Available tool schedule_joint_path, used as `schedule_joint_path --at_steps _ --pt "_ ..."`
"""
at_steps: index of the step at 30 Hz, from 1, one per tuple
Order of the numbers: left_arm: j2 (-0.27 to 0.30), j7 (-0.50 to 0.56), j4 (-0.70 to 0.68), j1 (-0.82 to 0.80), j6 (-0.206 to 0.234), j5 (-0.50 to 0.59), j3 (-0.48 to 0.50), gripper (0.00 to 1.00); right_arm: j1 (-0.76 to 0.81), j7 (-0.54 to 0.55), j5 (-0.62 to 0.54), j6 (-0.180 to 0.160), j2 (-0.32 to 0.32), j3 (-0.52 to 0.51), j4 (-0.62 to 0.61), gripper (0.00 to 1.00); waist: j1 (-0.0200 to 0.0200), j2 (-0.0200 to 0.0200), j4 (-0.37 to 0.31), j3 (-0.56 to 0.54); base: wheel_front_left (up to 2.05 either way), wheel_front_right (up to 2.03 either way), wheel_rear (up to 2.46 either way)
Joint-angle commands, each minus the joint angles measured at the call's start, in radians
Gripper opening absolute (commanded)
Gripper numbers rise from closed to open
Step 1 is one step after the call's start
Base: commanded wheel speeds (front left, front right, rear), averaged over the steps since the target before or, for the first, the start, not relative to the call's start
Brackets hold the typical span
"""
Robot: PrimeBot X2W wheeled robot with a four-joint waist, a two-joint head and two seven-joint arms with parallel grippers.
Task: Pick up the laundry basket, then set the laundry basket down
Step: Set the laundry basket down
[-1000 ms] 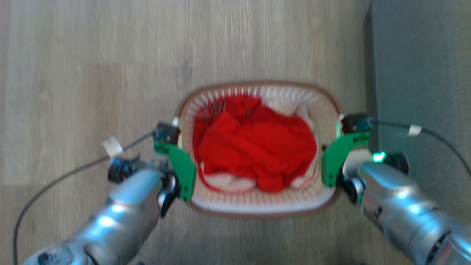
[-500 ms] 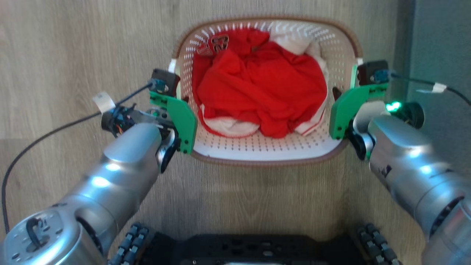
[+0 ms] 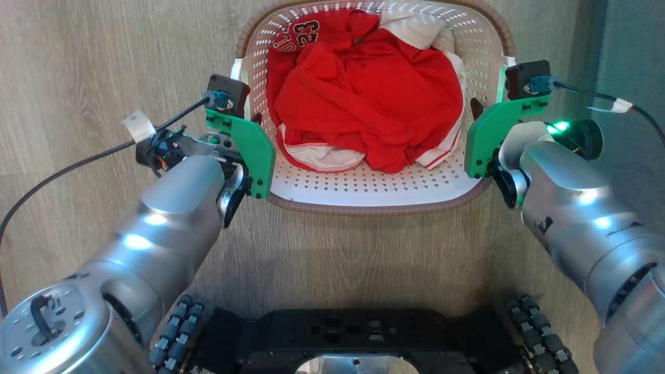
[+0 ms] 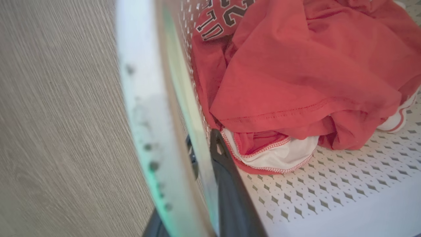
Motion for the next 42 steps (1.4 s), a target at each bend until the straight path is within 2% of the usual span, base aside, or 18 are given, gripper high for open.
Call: schedule_joint_path --at_steps 1,17,18,19,20,25,32,35,42 --pt "-0.011 -0.007 -0.031 -0.013 -0.006 0.024 0.0 0.0 0.03 -0.014 -0.02 0.007 0.027 0.021 -0.013 0.0 0.0 0.0 0.003 0.005 0.0 0.0 0.0" --pt "-0.011 -0.027 -0.041 -0.038 0.008 0.01 0.001 0.0 0.008 -0.011 -0.005 0.007 0.02 0.022 -0.002 0.0 0.0 0.0 0.017 0.041 0.0 0.0 0.0" --pt "-0.011 -0.032 -0.04 -0.038 0.017 -0.002 0.005 0.13 0.008 -0.01 -0.003 0.007 0.019 0.021 -0.002 0.05 0.0 0.0 0.017 0.041 0.0 0.0 0.0" --pt "-0.011 -0.035 -0.039 -0.038 0.025 -0.011 0.008 0.69 0.008 -0.011 -0.002 0.007 0.019 0.02 -0.001 0.45 0.0 0.0 0.018 0.042 0.0 0.0 0.0" --pt "-0.011 -0.038 -0.037 -0.038 0.033 -0.017 0.008 1.0 0.009 -0.011 -0.002 0.007 0.018 0.02 0.0 1.0 0.0 0.0 0.018 0.042 0.0 0.0 0.0" --pt "-0.011 -0.052 -0.028 -0.038 0.058 -0.034 0.007 1.0 0.011 -0.013 -0.004 0.007 0.018 0.02 0.005 1.0 0.0 0.0 0.018 0.039 0.0 0.0 0.0" --pt "-0.011 -0.043 -0.016 -0.016 0.061 -0.034 0.004 1.0 0.028 -0.011 -0.01 0.007 0.016 0.016 0.01 1.0 0.0 0.0 0.02 0.007 0.0 0.0 0.0" --pt "-0.011 -0.049 0.0 -0.005 0.088 -0.04 0.003 1.0 0.041 -0.003 -0.006 0.007 0.0 -0.002 0.01 1.0 0.0 0.0 0.017 -0.02 0.0 0.0 0.0" --pt "-0.011 -0.043 0.019 0.041 0.093 -0.064 0.002 1.0 0.076 0.013 -0.022 0.007 0.002 -0.029 0.011 1.0 0.0 0.0 0.004 -0.121 0.0 0.0 0.0"
